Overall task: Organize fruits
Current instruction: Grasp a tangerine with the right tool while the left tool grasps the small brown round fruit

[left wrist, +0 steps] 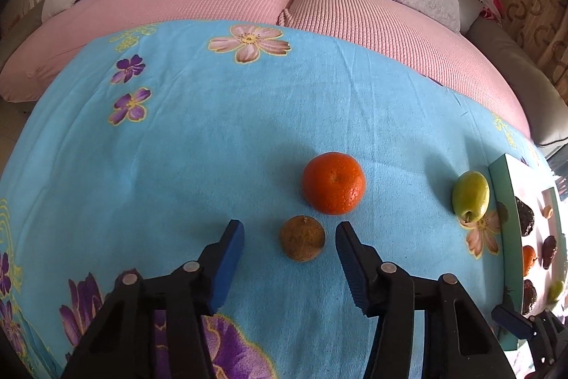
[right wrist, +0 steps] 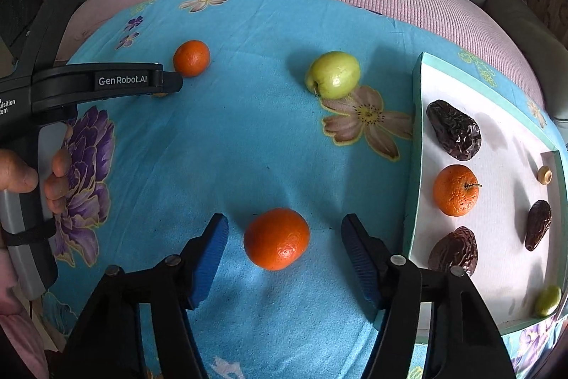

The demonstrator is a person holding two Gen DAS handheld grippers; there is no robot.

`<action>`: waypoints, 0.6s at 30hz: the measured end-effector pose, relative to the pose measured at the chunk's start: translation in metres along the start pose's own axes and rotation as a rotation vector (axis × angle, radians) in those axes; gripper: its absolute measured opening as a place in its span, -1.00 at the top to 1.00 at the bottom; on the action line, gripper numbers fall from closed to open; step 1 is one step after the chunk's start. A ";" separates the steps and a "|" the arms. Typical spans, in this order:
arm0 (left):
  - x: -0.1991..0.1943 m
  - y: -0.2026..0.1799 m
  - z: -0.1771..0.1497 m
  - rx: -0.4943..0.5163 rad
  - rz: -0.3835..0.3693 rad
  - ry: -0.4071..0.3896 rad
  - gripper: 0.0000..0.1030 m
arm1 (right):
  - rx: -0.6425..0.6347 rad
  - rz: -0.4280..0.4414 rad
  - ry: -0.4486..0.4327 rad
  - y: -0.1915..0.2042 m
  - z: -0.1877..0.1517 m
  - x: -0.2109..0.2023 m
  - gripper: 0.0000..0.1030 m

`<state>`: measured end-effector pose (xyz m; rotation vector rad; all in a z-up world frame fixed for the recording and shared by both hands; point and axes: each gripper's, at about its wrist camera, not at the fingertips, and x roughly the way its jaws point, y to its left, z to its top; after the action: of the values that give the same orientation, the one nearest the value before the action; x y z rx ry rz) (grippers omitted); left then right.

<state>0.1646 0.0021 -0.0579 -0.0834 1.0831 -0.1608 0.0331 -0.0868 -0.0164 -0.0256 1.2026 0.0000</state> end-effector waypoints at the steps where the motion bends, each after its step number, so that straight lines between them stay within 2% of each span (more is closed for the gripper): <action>1: 0.000 -0.001 0.000 0.007 0.012 -0.001 0.13 | -0.001 0.001 -0.001 0.000 0.000 0.000 -0.24; 4: -0.002 -0.002 0.000 0.009 0.010 -0.004 0.34 | -0.006 0.007 -0.011 0.001 0.000 -0.003 -0.07; 6: -0.002 -0.003 0.000 0.014 -0.001 -0.001 0.47 | -0.011 0.012 -0.013 0.001 -0.001 -0.004 0.16; 8: -0.003 -0.005 0.000 0.025 0.002 0.002 0.48 | -0.017 0.022 -0.010 0.002 0.000 -0.004 0.28; 18: -0.019 -0.015 0.005 0.029 -0.005 -0.018 0.48 | 0.012 0.021 -0.068 -0.008 0.004 -0.021 0.29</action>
<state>0.1591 -0.0091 -0.0371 -0.0616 1.0629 -0.1801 0.0290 -0.0946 0.0045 -0.0029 1.1345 0.0117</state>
